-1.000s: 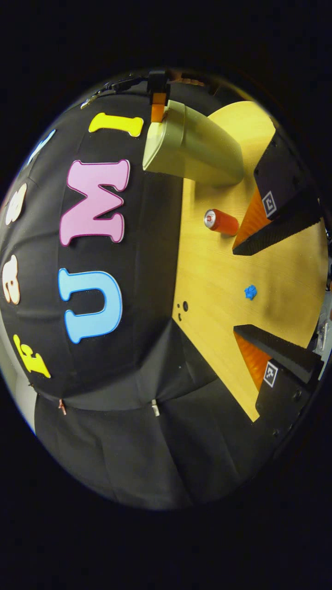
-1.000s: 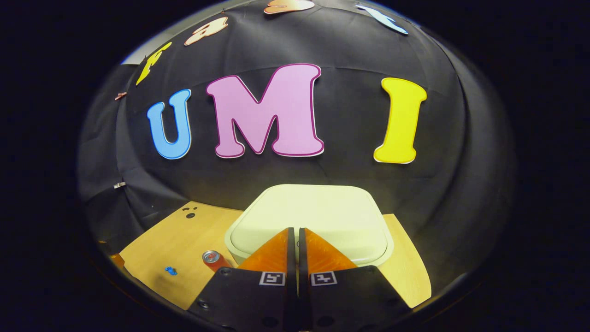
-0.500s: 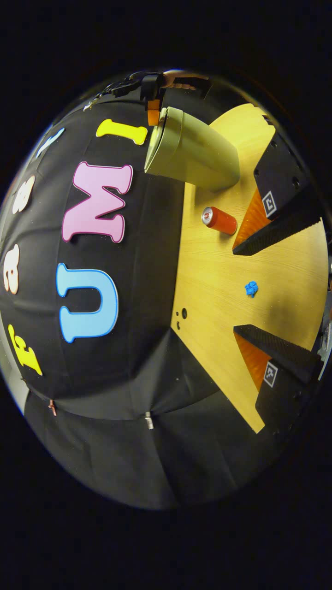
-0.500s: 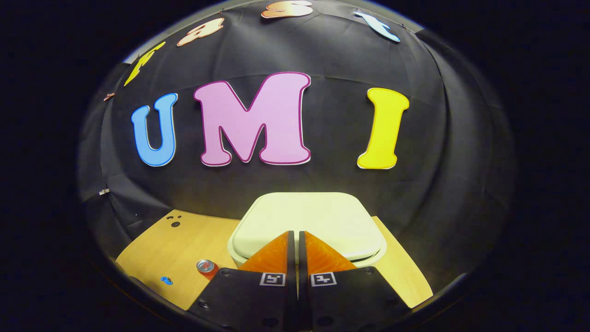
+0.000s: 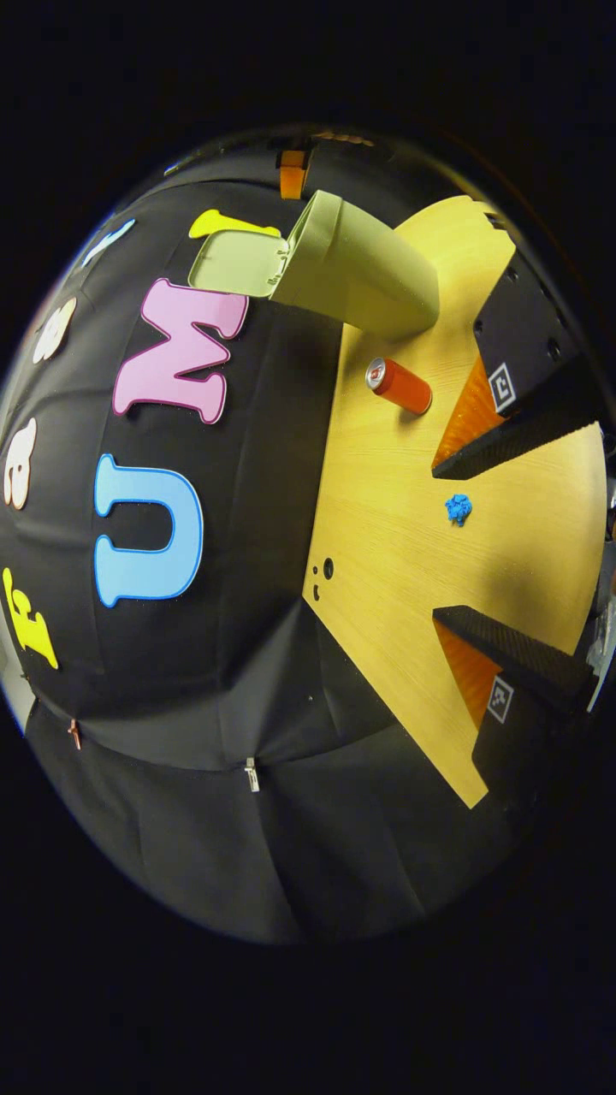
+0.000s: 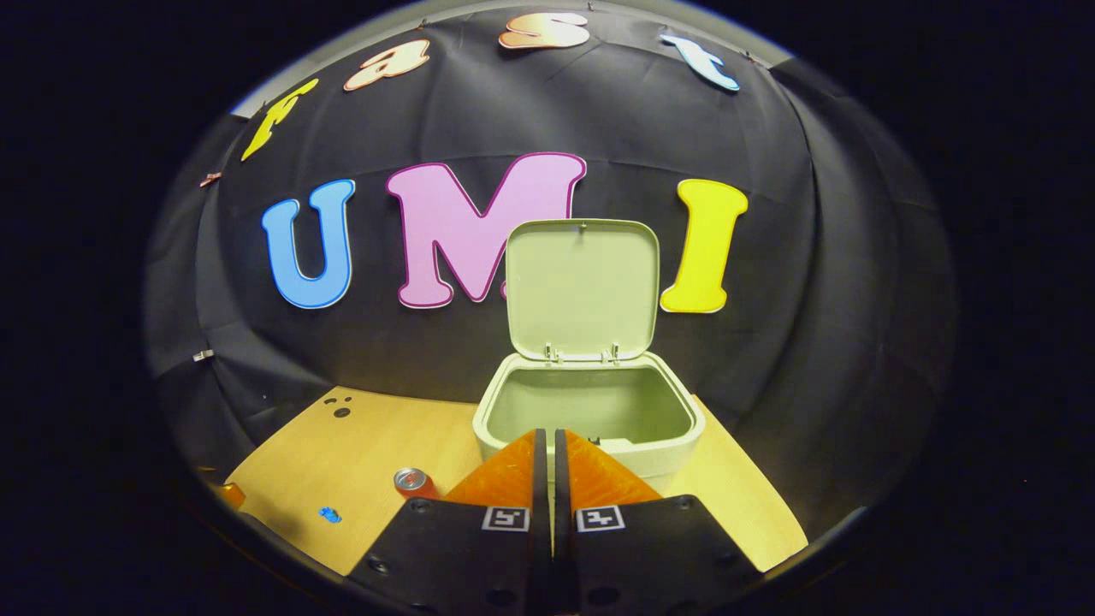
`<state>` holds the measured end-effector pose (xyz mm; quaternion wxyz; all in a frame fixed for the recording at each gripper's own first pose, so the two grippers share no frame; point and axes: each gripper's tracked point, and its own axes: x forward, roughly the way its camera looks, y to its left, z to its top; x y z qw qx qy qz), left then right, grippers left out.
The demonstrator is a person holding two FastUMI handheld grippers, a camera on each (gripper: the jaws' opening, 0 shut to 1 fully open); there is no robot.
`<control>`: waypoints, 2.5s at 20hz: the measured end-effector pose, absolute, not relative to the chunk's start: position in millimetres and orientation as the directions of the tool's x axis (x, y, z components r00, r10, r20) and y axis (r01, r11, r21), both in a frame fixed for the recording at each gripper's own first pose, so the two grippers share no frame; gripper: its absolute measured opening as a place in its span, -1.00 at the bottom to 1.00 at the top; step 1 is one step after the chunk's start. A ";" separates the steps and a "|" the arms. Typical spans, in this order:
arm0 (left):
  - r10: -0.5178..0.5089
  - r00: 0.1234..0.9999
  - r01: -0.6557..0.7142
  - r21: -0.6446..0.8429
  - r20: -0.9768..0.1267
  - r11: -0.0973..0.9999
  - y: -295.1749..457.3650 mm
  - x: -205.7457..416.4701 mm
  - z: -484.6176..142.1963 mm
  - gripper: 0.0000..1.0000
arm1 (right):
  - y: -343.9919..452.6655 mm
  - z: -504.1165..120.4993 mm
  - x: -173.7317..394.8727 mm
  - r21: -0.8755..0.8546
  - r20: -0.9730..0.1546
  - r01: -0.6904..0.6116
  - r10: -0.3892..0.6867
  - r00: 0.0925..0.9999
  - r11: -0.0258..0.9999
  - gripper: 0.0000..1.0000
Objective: Press the lid of the desktop garbage bin to open it, pick up the crumpled paper on the desktop and throw it into the bin, then pick up the pop can on the desktop and drop it into the bin, and finally close the garbage bin lid.
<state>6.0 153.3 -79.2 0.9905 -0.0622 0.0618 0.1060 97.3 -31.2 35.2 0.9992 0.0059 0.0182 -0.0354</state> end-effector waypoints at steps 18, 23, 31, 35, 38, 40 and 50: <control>0.113 0.967 -0.132 -0.068 -0.227 0.989 122.2 67.6 -123.7 0.92 | -48.7 -63.2 32.8 0.077 -0.273 0.180 -0.152 0.950 0.981 0.07; 0.109 0.955 -0.132 -0.067 -0.276 0.989 128.7 95.5 -145.3 0.92 | -46.3 -100.7 4.3 0.066 -0.351 0.203 -0.168 0.921 0.977 1.00; 0.086 0.928 -0.105 -0.035 -0.364 0.994 134.6 141.0 -184.1 0.92 | -61.2 -128.4 -30.8 0.079 -0.432 0.303 -0.242 0.869 0.950 0.99; 0.074 0.916 -0.083 -0.006 -0.394 0.996 128.2 160.0 -199.0 0.92 | -59.7 -129.5 -34.7 0.071 -0.440 0.310 -0.249 0.863 0.948 1.00; 0.080 0.905 -0.080 0.017 -0.418 0.997 123.4 171.2 -209.4 0.92 | -53.2 -132.7 -37.5 0.078 -0.450 0.303 -0.238 0.861 0.950 1.00; 0.083 0.901 -0.080 0.025 -0.425 0.996 120.6 173.7 -214.0 0.91 | -46.4 -133.1 -37.3 0.091 -0.449 0.285 -0.217 0.867 0.954 1.00; 0.070 0.900 -0.078 -0.002 -0.430 0.997 119.5 179.5 -226.0 0.82 | -38.5 -144.8 -42.4 0.063 -0.482 0.251 -0.191 0.855 0.966 1.00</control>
